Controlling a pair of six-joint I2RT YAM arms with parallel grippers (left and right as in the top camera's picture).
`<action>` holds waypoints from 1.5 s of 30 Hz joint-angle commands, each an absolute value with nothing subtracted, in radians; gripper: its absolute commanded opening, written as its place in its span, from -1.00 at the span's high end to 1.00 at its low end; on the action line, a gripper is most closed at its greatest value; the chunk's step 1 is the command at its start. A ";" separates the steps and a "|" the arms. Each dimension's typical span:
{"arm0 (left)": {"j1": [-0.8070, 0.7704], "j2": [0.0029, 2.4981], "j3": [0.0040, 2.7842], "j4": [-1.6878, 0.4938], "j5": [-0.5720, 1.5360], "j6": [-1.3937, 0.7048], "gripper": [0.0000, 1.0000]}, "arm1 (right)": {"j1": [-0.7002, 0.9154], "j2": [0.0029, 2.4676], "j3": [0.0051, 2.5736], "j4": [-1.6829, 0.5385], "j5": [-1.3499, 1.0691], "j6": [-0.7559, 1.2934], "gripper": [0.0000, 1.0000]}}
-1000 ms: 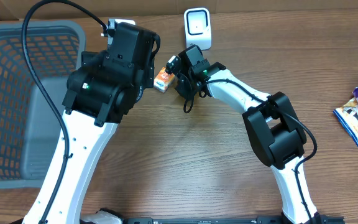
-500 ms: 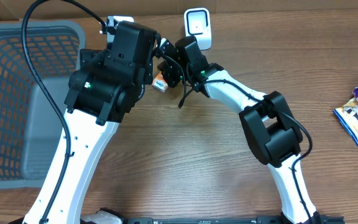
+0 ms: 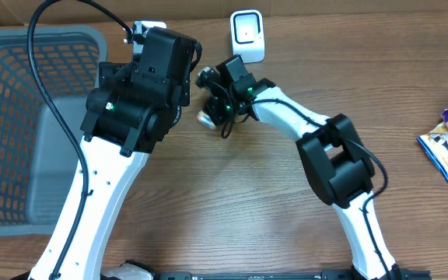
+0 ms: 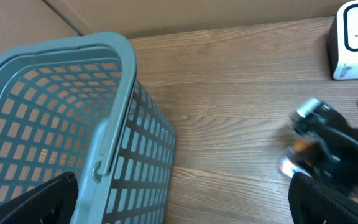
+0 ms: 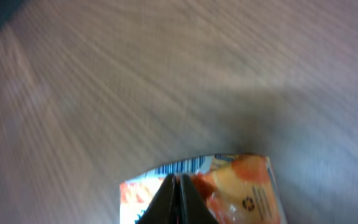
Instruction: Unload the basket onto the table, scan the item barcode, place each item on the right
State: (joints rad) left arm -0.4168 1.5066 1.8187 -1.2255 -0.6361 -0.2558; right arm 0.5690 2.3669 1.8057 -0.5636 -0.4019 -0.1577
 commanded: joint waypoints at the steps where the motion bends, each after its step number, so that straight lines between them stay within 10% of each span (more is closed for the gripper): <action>1: -0.412 1.515 1.813 -1.221 -0.662 -0.284 -0.99 | 0.542 2.300 1.780 -0.750 -0.376 -0.153 0.92; 6: -0.412 1.515 1.813 -1.221 -0.661 -0.328 -1.00 | 0.539 2.197 1.780 -0.936 -0.376 -0.191 0.82; 7: -0.412 1.515 1.813 -1.221 -0.661 -0.340 -0.99 | 0.539 2.181 1.780 -0.953 -0.375 -0.222 0.53; 9: -0.412 1.515 1.813 -1.222 -0.661 -0.356 -1.00 | 0.539 2.149 1.785 -0.978 -0.376 -0.264 -1.00; 22: -0.412 1.515 1.813 -1.226 -0.652 -0.391 -1.00 | 0.539 2.011 1.805 -1.113 -0.333 -0.601 -1.00; 45: -0.412 1.515 1.813 -1.203 -0.647 -0.358 -0.99 | 0.535 2.203 1.716 -0.965 -0.171 -0.577 -1.00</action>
State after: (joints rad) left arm -0.4168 1.5066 1.8187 -1.2072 -0.6403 -0.3637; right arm 0.5373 2.1597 1.7302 -0.9695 -0.2226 -0.5800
